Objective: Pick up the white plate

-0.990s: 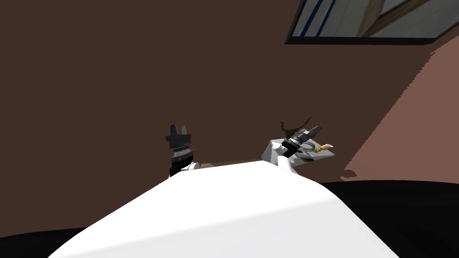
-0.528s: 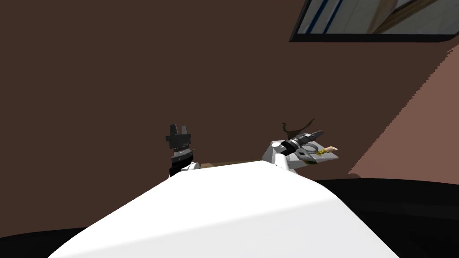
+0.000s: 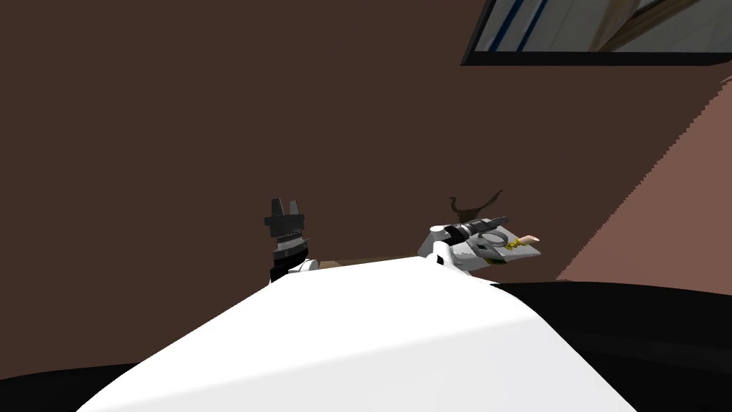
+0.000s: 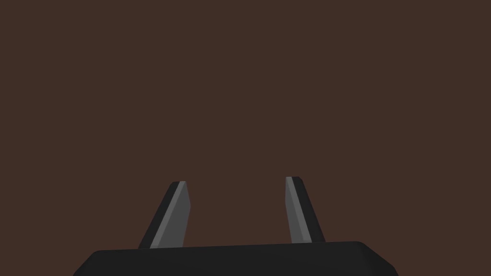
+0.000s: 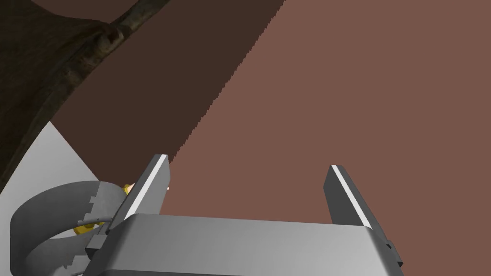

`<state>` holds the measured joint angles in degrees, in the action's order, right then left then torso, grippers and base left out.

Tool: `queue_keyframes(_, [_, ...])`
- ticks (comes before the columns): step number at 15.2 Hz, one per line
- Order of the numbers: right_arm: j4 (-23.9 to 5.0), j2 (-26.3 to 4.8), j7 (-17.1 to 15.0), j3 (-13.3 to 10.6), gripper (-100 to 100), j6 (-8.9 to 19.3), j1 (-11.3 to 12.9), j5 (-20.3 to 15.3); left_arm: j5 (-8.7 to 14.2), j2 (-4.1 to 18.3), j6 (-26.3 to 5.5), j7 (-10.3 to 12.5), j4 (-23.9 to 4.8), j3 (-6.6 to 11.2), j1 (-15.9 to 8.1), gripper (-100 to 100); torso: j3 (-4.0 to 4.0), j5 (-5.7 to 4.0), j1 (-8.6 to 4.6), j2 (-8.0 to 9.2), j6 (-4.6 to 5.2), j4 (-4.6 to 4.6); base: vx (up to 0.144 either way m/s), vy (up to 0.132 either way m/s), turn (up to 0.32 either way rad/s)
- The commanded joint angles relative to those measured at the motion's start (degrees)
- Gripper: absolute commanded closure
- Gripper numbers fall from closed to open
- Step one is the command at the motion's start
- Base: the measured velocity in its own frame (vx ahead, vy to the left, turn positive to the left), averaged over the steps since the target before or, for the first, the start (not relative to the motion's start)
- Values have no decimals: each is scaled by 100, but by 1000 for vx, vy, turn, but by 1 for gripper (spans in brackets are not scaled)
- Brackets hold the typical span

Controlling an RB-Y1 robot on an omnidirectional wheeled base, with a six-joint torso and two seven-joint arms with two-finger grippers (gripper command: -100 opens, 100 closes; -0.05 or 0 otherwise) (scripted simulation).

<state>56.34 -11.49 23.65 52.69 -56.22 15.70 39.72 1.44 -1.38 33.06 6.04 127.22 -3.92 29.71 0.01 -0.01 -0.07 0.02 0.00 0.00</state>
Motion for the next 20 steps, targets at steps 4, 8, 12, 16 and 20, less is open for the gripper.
queue_keyframes(4, [-535, 302, 427, 553, -100, -80, 573, 376, 0, 0, 0, 0, 0, 0, 0, 0, 1, -1, -6, 2, 1, 0, -4, -46, -9])
queue_keyframes(8, [-826, 585, 641, 848, -100, -108, 887, 576, 0, 0, 0, 0, 0, 0, 0, 0, 4, -2, -4, 7, 2, 1, -13, -41, -27])
queue_keyframes(12, [-894, 702, 695, 921, -100, -113, 964, 626, 0, 0, 0, 0, 0, 0, 0, 0, 6, 0, 3, 10, 2, 2, -15, -25, -15])
queue_keyframes(16, [-1012, 1077, 794, 1057, -100, -119, 1101, 717, 0, 0, 0, 0, 0, 0, 0, 0, 0, -17, -1, 5, -10, -4, -24, -22, -31])
queue_keyframes(20, [-896, 1128, 858, 1069, 100, -92, 1104, 723, 0, 0, 0, 0, 0, 0, 0, 0, -13, -26, -3, -15, -16, -11, -6, -4, -2])
